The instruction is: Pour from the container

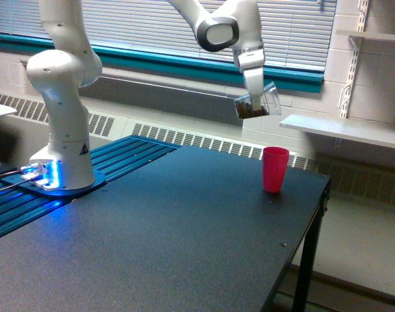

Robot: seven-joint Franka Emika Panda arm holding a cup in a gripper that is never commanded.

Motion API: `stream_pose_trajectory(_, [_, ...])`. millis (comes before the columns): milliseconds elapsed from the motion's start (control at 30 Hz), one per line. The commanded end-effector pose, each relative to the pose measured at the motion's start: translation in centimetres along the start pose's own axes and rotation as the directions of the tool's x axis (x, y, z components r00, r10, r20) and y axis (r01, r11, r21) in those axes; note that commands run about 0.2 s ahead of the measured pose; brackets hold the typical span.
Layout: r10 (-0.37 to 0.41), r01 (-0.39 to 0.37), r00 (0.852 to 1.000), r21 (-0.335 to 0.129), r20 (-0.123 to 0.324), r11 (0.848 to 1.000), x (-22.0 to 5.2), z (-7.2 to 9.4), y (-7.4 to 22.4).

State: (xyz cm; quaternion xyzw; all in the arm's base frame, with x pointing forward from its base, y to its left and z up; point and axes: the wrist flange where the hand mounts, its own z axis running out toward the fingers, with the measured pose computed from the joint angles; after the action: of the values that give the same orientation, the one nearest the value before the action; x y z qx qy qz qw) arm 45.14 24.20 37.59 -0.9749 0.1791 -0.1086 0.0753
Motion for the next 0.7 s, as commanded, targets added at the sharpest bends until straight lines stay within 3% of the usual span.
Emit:
stream_pose_trajectory(33, [-0.024, 0.024, 0.999, -0.01, 0.039, 1.0, -0.9, 1.0, -0.3])
stream_pose_trajectory(700, [-0.028, 0.037, 0.992, -0.077, 0.121, 0.996, -1.0, 3.4, -0.5])
